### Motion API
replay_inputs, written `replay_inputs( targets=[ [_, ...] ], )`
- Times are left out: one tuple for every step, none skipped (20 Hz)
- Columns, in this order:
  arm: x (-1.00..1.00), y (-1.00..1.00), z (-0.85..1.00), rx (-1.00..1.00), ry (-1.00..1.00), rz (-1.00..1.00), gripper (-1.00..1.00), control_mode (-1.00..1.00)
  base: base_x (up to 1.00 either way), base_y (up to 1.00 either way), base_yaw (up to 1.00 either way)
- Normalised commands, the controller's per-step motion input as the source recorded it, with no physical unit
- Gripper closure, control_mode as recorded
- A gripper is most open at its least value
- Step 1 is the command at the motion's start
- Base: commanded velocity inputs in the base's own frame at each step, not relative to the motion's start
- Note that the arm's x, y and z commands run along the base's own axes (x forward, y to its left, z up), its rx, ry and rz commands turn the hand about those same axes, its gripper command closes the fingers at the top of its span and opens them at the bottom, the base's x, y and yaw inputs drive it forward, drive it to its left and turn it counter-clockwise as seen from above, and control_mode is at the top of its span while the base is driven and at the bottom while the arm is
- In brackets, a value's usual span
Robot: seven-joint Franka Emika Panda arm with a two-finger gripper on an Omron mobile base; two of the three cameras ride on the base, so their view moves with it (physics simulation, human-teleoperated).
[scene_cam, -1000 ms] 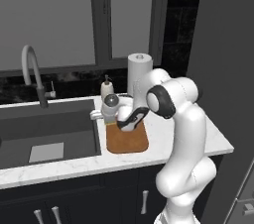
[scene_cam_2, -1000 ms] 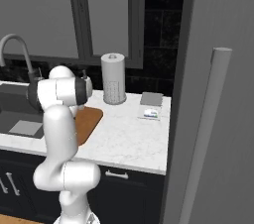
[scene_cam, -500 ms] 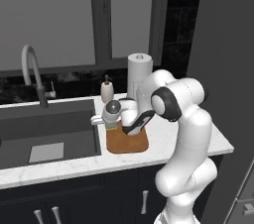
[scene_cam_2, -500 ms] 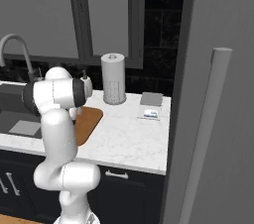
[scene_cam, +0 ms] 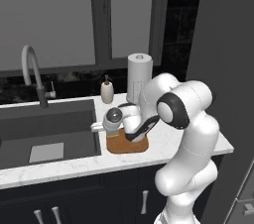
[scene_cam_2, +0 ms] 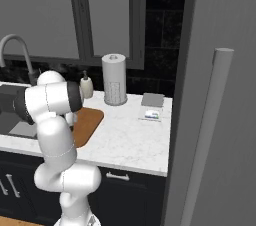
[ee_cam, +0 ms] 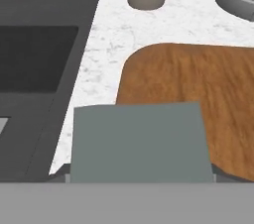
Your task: Pick up the sponge from the counter and clean the cutting board by briefly scrubbing or pressing down on the cutting board. Once finished, release the sponge.
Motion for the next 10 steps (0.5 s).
replay_inputs(
  targets=[
    [-0.69,0.26,-0.36,0.00,0.00,-0.06,1.00,-1.00,0.00,0.00,0.00],
    [-0.70,0.24,-0.34,0.00,0.00,-0.07,1.00,-1.00,0.00,0.00,0.00],
    [-0.72,0.24,-0.37,0.00,0.00,-0.07,1.00,-1.00,0.00,0.00,0.00],
    [-0.72,0.20,-0.39,0.00,0.00,-0.06,1.00,-1.00,0.00,0.00,0.00],
    [-0.74,0.14,-0.42,0.01,0.00,-0.06,1.00,-1.00,0.00,0.00,0.00],
    [-0.76,0.06,-0.46,0.02,0.00,-0.06,1.00,-1.00,0.00,0.00,0.00],
    [-0.76,0.02,-0.48,0.02,0.00,-0.06,1.00,-1.00,0.00,0.00,0.00],
    [-0.79,0.00,-0.51,0.03,0.00,-0.06,1.00,-1.00,0.00,0.00,0.00],
    [-0.81,0.00,-0.52,0.01,0.00,-0.07,1.00,-1.00,0.00,0.00,0.00],
    [-0.78,0.00,-0.55,0.00,0.00,-0.06,1.00,-1.00,0.00,0.00,0.00]
  ],
)
